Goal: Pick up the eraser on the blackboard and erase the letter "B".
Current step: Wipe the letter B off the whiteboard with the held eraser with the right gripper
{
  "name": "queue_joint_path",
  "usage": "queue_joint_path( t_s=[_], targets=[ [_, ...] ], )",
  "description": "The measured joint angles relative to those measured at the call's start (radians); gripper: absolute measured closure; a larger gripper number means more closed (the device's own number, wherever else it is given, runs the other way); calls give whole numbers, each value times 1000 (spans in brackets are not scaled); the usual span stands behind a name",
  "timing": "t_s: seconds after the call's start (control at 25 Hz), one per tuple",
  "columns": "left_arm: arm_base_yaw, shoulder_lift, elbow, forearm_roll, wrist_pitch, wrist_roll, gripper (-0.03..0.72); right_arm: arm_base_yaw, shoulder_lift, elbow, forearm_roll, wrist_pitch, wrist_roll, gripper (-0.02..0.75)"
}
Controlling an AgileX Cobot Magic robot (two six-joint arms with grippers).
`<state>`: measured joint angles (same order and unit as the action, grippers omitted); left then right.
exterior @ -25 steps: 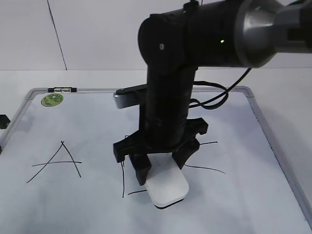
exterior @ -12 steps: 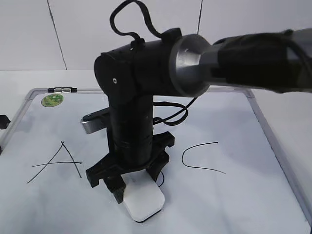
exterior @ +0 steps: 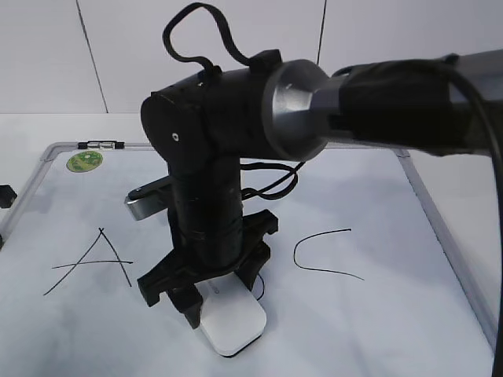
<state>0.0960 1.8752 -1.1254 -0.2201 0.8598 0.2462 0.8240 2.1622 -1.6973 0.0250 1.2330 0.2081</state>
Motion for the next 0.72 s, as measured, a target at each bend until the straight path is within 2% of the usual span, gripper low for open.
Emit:
queue_joint_path(
  t_s=[0.36, 0.72],
  targets=[
    [0, 0, 0, 0, 0, 0, 674, -1, 6, -2, -44, -20, 2, 214],
    [0, 0, 0, -2, 0, 0, 674, -87, 25, -45, -70, -64, 6, 215]
  ],
)
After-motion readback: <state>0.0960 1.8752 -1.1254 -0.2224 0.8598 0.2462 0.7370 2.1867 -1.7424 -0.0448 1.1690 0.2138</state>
